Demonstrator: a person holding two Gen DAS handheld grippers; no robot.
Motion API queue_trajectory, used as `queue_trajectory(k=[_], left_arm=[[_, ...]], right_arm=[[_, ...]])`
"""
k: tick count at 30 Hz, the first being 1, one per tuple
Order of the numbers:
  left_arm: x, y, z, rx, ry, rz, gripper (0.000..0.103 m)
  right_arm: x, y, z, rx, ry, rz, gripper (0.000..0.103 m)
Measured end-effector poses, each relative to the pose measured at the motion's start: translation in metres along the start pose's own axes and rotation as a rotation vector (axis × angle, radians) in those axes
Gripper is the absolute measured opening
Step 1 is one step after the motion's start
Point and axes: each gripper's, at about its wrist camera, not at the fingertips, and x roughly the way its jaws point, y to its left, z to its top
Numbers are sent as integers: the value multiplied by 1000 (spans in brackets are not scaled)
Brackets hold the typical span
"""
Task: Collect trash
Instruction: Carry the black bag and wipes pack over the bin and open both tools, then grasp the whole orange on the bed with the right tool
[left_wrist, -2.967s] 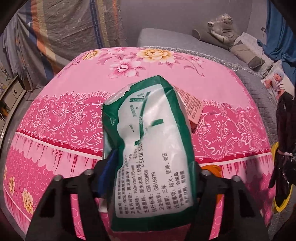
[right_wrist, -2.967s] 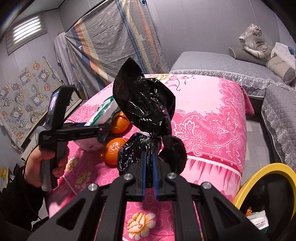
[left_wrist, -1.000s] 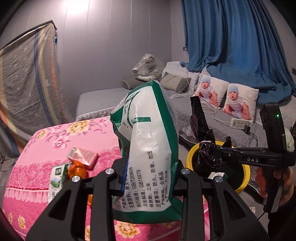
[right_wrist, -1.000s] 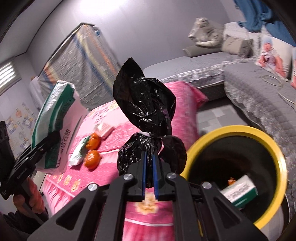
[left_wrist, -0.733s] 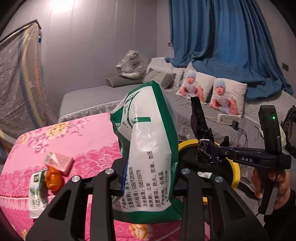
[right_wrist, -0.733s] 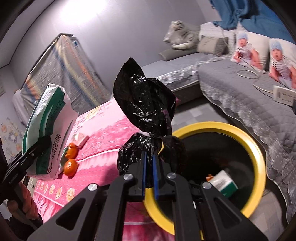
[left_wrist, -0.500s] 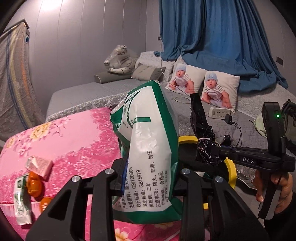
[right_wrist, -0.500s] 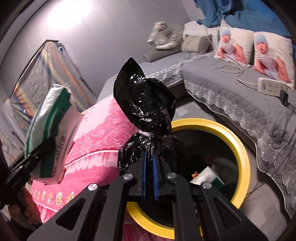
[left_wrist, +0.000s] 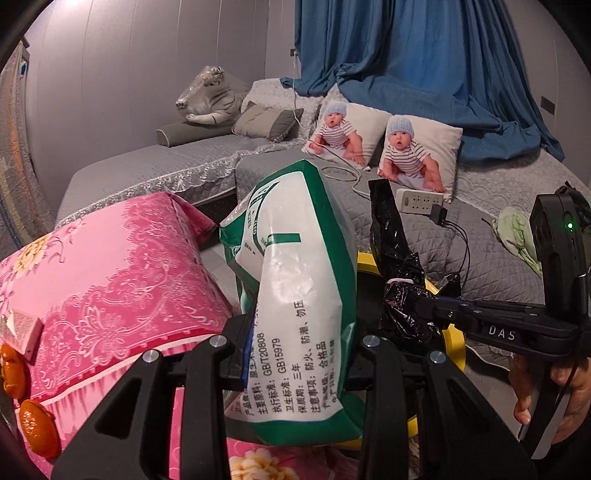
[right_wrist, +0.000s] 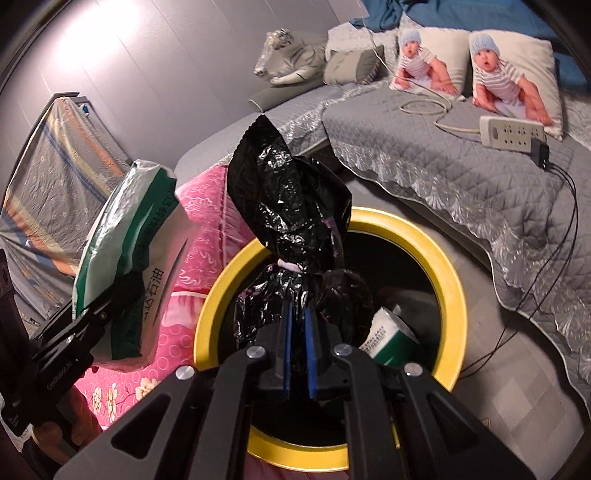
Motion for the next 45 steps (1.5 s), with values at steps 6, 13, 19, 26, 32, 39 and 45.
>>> queue_trajectory(k=[6,13,19,26,32,39,45], left_arm=[[25,1,-2,-61,57,-64,36],[23,13,-2,-120,42,-45,64],[10,39,1,-220,33,-29,71],[-40,84,3,-270,-28,59,79],[-114,152,-22,-324,-55,202,87],[-198,236,-92,-458,-31,468,93],[-232,279,-144,-550,17,532,93]], right_arm=[[1,-11,0,28,2,-12,7],[-10,-25,5,83,-40,-41,30],[-22,-26,8,88,-72,-46,46],[-31,0,8,15,-94,16,46],[-26,70,1,-203,-56,174,46],[15,207,-32,-482,141,381,46],[55,313,-62,-675,281,429,46]])
